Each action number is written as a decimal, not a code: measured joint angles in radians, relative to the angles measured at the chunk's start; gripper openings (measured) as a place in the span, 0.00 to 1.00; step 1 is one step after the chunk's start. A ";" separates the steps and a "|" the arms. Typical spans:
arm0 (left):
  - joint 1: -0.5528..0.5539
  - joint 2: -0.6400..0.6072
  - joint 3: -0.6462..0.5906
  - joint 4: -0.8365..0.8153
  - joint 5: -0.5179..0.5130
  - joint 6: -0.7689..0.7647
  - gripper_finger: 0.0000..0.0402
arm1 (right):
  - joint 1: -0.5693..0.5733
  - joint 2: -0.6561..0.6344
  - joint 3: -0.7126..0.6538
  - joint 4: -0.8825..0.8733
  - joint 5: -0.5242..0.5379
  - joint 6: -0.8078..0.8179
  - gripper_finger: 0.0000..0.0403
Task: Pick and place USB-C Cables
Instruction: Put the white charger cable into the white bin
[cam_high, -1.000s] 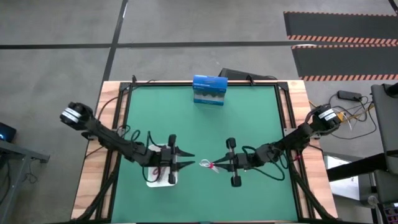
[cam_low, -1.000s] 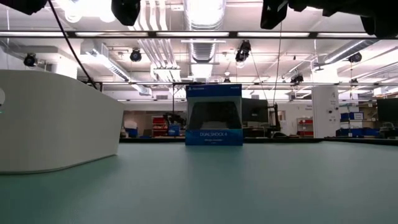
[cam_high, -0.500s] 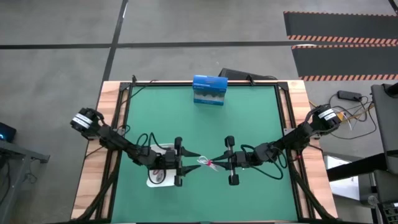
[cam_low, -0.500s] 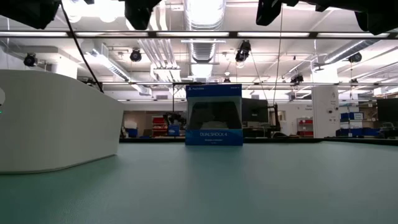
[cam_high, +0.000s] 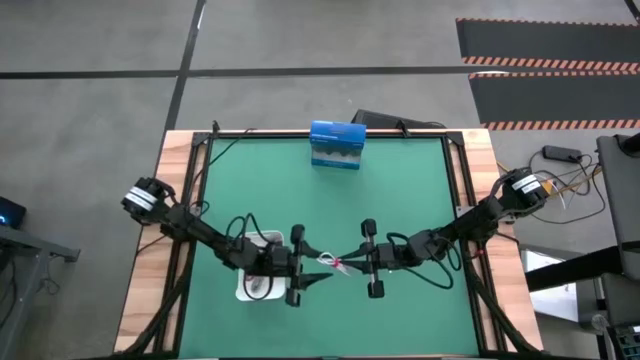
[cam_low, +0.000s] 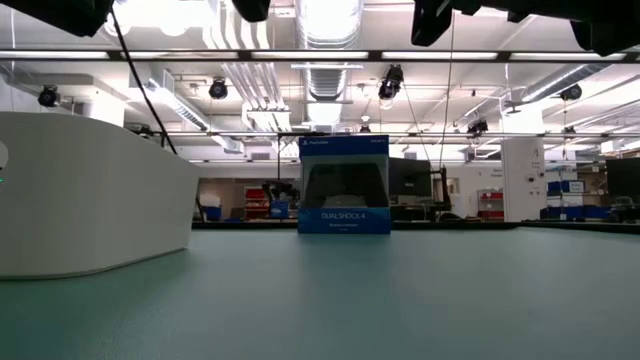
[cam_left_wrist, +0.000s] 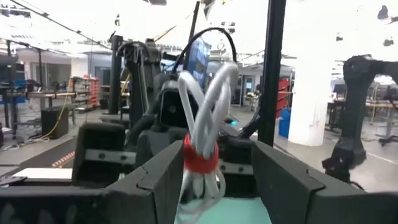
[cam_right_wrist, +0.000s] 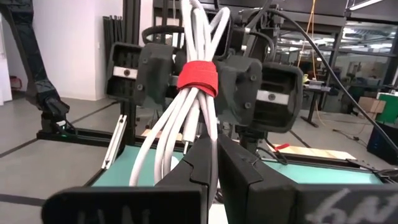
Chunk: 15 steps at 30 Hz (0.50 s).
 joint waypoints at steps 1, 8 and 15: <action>0.000 0.002 0.007 0.001 0.000 0.000 0.43 | 0.000 0.000 0.000 0.000 0.000 0.000 0.02; 0.005 0.004 0.025 -0.001 -0.004 0.000 0.39 | -0.001 0.000 0.000 -0.004 0.000 -0.004 0.02; 0.005 0.004 0.022 -0.004 -0.025 0.000 0.23 | -0.001 0.000 0.000 -0.005 0.000 -0.006 0.02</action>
